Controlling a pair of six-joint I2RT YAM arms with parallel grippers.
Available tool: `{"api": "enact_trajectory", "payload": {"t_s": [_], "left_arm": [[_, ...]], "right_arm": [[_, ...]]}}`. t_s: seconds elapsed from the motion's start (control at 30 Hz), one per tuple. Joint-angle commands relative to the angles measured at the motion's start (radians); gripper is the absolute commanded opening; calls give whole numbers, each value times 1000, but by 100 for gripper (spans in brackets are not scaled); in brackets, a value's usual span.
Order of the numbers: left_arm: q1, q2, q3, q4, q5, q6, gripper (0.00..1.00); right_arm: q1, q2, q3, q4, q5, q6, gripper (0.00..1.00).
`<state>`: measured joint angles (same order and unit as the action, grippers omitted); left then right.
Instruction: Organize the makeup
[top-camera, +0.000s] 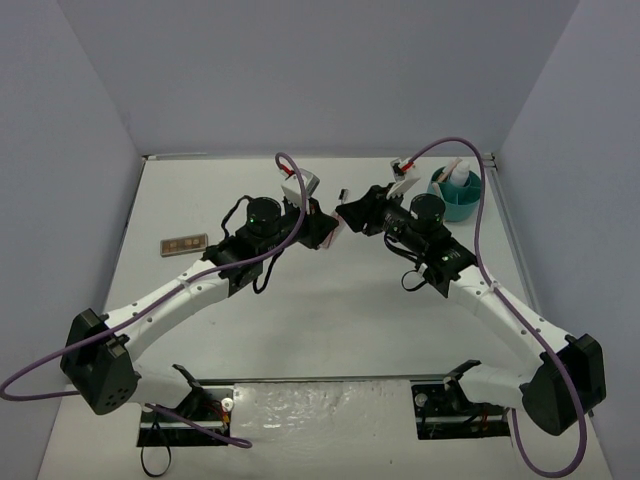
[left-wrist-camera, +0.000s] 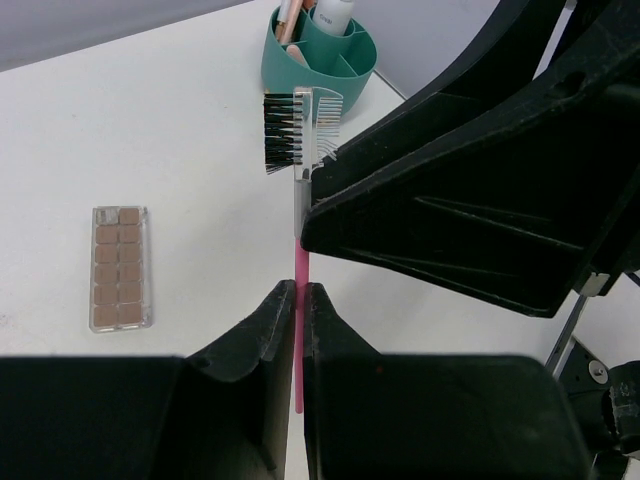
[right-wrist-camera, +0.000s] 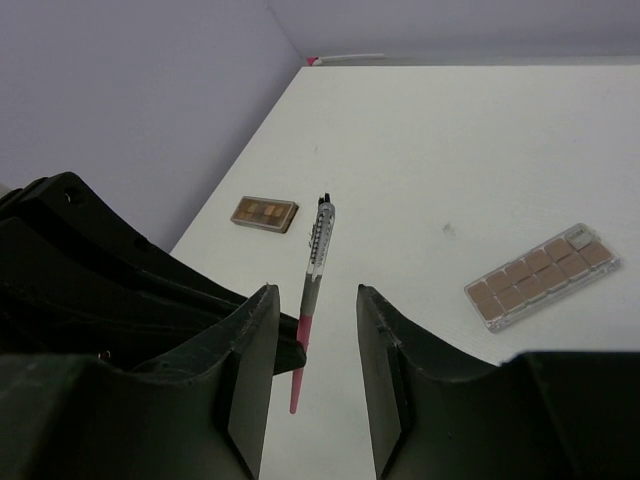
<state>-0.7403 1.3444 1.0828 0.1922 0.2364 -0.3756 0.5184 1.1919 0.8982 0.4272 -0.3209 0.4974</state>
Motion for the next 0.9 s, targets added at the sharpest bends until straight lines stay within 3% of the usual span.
{"api": "enact_trajectory", "payload": {"t_s": [0.0,0.43,0.5,0.67,0.73,0.87], "left_arm": [[-7,-47,31,104,32,17,0],[-8,-14,56,120,29,18,0],[-8,-7,64,121,33,17,0],[-8,-2,61,115,38,13,0],[-8,-2,58,110,34,12,0],[-8,-4,54,62,18,14,24]], "right_arm": [[9,0,22,121,37,-7,32],[20,18,14,126,16,-2,26],[20,17,10,127,20,-5,23],[20,2,10,108,47,-28,2],[20,-3,14,96,57,-39,0],[20,-29,18,53,134,-100,0]]}}
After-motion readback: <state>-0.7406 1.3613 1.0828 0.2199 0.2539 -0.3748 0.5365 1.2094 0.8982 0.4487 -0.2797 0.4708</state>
